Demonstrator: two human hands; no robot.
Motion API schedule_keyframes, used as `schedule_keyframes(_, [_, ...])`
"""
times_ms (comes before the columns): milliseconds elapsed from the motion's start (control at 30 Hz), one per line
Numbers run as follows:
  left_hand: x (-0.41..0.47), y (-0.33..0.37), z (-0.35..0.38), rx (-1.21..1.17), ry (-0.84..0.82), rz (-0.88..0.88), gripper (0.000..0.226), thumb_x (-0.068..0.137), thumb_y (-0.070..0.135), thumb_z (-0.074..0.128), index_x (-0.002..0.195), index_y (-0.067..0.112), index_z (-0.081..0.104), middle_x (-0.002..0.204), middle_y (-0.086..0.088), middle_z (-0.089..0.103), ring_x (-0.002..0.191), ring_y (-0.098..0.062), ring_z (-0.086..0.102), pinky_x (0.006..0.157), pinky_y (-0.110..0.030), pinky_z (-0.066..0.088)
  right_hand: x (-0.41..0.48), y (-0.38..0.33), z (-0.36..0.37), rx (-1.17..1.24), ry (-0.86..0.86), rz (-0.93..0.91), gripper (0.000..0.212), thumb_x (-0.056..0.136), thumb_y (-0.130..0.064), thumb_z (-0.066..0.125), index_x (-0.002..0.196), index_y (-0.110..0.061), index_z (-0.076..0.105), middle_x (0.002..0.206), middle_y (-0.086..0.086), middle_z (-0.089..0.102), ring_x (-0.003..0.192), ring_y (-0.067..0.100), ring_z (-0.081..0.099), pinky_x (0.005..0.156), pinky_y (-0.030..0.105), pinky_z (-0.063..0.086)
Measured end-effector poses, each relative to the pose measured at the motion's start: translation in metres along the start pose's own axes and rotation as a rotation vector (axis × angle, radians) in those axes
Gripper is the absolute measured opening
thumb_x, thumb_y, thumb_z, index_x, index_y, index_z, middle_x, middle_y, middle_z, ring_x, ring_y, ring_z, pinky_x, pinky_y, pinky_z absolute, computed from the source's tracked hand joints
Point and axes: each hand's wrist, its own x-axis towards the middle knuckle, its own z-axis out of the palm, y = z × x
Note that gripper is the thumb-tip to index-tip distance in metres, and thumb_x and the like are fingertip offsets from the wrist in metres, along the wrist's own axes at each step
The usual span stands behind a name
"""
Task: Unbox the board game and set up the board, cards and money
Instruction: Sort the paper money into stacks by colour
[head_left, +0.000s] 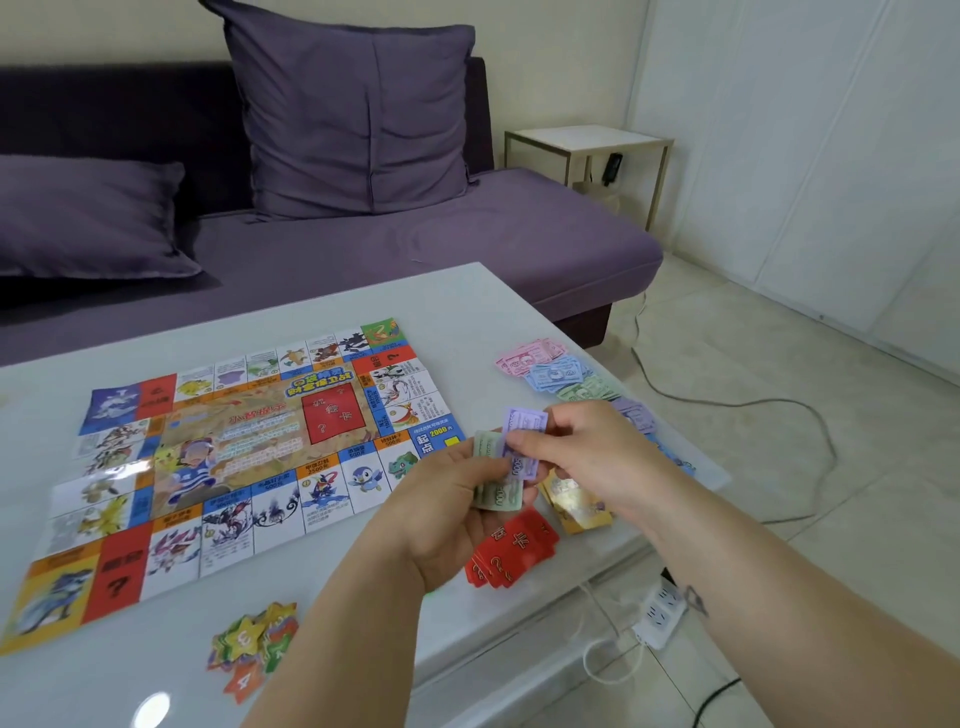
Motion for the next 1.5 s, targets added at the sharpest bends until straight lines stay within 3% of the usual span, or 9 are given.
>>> schedule_keyframes(367, [0.015, -0.001, 0.002, 0.219, 0.112, 0.058, 0.028, 0.095, -0.005, 0.043, 0.1, 0.013, 0.064, 0.091, -0.013, 0.07, 0.074, -0.016, 0.068, 0.058, -0.022, 0.057, 0.016, 0.011, -0.014, 0.003, -0.013, -0.03, 0.019, 0.086, -0.018, 0.067, 0.101, -0.029, 0.062, 0.073, -0.008, 0.058, 0.058, -0.003, 0.052, 0.058, 0.012, 0.038])
schedule_keyframes(467, [0.018, 0.0, 0.005, 0.082, 0.13, 0.065, 0.026, 0.097, -0.004, 0.039, 0.105, 0.01, 0.06, 0.089, -0.011, 0.07, 0.069, -0.012, 0.069, 0.055, -0.021, 0.056, 0.025, 0.017, -0.037, 0.061, 0.154, -0.017, 0.019, 0.086, -0.011, 0.063, 0.092, -0.029, 0.06, 0.071, -0.003, 0.058, 0.061, 0.011, 0.05, 0.063, 0.024, 0.039])
schedule_keyframes(633, [0.025, -0.001, 0.005, -0.021, 0.163, 0.099, 0.023, 0.098, -0.001, 0.04, 0.108, 0.009, 0.058, 0.09, -0.011, 0.071, 0.073, -0.014, 0.069, 0.058, -0.022, 0.057, 0.044, 0.048, -0.07, -0.062, 0.472, 0.039, 0.011, 0.085, -0.011, 0.061, 0.091, -0.017, 0.055, 0.079, -0.003, 0.061, 0.068, 0.014, 0.053, 0.057, 0.023, 0.037])
schedule_keyframes(800, [0.028, -0.006, 0.008, -0.021, 0.152, 0.092, 0.023, 0.096, -0.001, 0.043, 0.107, 0.011, 0.059, 0.087, -0.009, 0.072, 0.072, -0.014, 0.069, 0.06, -0.022, 0.058, 0.056, 0.067, -0.07, -0.412, 0.506, 0.169, 0.031, 0.081, -0.031, 0.067, 0.108, -0.024, 0.054, 0.11, 0.0, 0.06, 0.109, 0.027, 0.052, 0.09, 0.036, 0.04])
schedule_keyframes(900, [0.029, -0.007, 0.008, -0.001, 0.148, 0.103, 0.021, 0.095, 0.0, 0.046, 0.106, 0.012, 0.059, 0.085, -0.007, 0.074, 0.072, -0.013, 0.071, 0.061, -0.022, 0.058, 0.05, 0.054, -0.063, -0.474, 0.549, 0.097, 0.034, 0.082, -0.036, 0.067, 0.112, -0.024, 0.058, 0.118, 0.001, 0.056, 0.117, 0.027, 0.045, 0.096, 0.037, 0.036])
schedule_keyframes(1000, [0.031, -0.008, 0.009, 0.043, 0.14, 0.106, 0.022, 0.093, -0.002, 0.049, 0.106, 0.013, 0.06, 0.085, -0.006, 0.074, 0.073, -0.013, 0.072, 0.059, -0.022, 0.057, 0.035, 0.03, -0.05, -0.289, 0.431, -0.043, 0.024, 0.084, -0.036, 0.066, 0.102, -0.022, 0.063, 0.102, -0.008, 0.061, 0.098, 0.013, 0.057, 0.084, 0.03, 0.046])
schedule_keyframes(1133, [0.031, -0.012, 0.013, 0.108, 0.103, 0.118, 0.027, 0.089, -0.003, 0.056, 0.111, 0.011, 0.06, 0.093, -0.011, 0.071, 0.072, -0.014, 0.071, 0.06, -0.022, 0.056, 0.012, 0.009, -0.026, -0.105, 0.006, -0.029, 0.023, 0.082, -0.041, 0.069, 0.088, -0.019, 0.067, 0.077, -0.009, 0.066, 0.068, 0.0, 0.058, 0.058, 0.019, 0.04])
schedule_keyframes(1333, [0.025, -0.007, 0.01, 0.038, 0.076, 0.05, 0.024, 0.097, 0.0, 0.041, 0.106, 0.01, 0.06, 0.089, -0.012, 0.071, 0.074, -0.018, 0.069, 0.062, -0.025, 0.058, 0.016, 0.01, -0.025, -0.039, -0.007, -0.036, 0.005, 0.084, -0.026, 0.07, 0.08, -0.023, 0.068, 0.065, -0.014, 0.063, 0.052, -0.012, 0.052, 0.052, 0.003, 0.037])
schedule_keyframes(1500, [0.025, -0.007, -0.002, 0.258, 0.198, 0.12, 0.013, 0.092, 0.001, 0.054, 0.09, 0.007, 0.065, 0.081, -0.011, 0.072, 0.062, -0.016, 0.067, 0.059, -0.025, 0.056, 0.015, 0.006, -0.032, 0.086, -0.058, 0.032, 0.009, 0.079, -0.025, 0.074, 0.088, -0.023, 0.071, 0.058, -0.014, 0.055, 0.054, 0.001, 0.048, 0.061, 0.016, 0.043])
